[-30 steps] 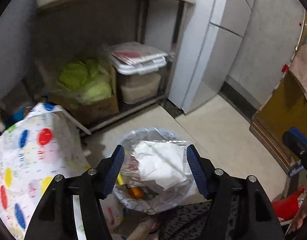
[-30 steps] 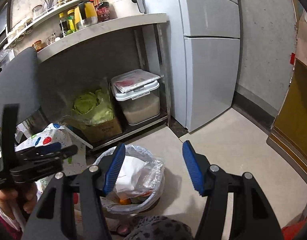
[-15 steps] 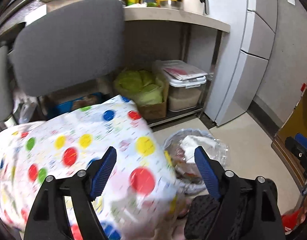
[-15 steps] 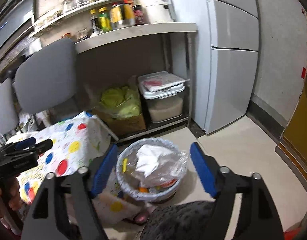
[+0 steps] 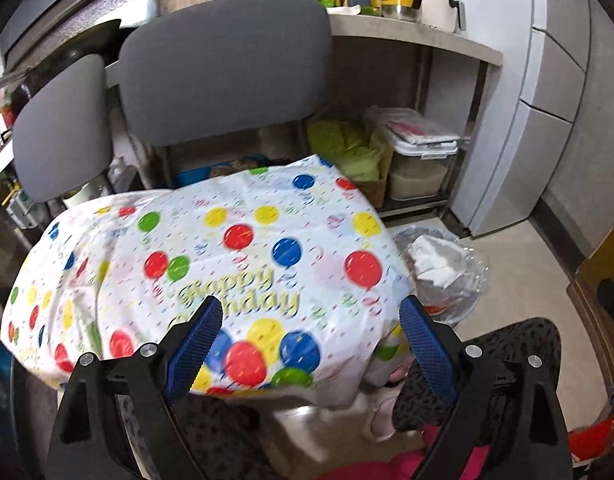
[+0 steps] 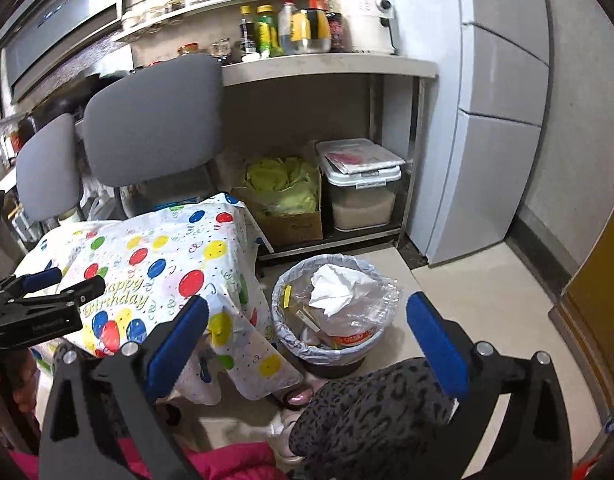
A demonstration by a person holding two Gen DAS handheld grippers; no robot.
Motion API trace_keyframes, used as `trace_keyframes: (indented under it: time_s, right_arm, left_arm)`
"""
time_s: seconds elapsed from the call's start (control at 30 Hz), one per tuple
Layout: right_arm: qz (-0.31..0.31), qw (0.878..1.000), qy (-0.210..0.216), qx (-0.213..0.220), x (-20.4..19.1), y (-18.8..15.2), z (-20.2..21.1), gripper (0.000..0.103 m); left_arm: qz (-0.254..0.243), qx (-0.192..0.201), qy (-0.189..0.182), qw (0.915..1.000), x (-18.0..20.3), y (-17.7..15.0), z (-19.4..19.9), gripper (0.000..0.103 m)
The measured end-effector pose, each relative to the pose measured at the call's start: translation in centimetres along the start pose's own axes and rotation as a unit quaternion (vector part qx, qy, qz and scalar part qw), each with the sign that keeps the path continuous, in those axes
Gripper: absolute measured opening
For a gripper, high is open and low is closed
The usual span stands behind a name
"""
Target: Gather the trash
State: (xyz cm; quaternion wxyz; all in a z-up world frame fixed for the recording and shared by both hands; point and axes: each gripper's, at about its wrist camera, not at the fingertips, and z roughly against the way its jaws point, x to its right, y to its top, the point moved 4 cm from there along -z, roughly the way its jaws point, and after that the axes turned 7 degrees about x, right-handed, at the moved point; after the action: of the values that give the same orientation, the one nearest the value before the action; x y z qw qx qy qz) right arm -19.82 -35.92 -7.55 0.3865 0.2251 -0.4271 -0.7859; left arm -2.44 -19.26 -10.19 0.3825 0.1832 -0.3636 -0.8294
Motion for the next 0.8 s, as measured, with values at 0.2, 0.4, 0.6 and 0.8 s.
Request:
trace_keyframes:
  time_s: [0.2, 0.4, 0.6, 0.8]
  right_arm:
    - [0.017, 1.000, -0.002, 0.011, -0.2, 0.1, 0.5, 0.097]
    - [0.010, 1.000, -0.001, 0.000, -0.2, -0.4, -0.3, 0.097]
    - [0.010, 1.000, -0.003, 0.000, -0.1, -0.5, -0.5, 0.097]
    - [0.008, 1.000, -0.005, 0.003, 0.0, -0.6, -0.4, 0.097]
  left_arm:
    - [0.012, -0.004, 0.010, 0.9999, -1.1, -0.5, 0.3, 0.089]
    - [0.005, -0.005, 0.014, 0.9999, -0.8, -0.4, 0.2, 0.089]
    - [0.006, -0.005, 0.017, 0.9998, -0.9, -0.4, 0.2, 0.090]
    - [0.006, -0.005, 0.017, 0.9998, -1.0, -0.4, 0.3, 0.090]
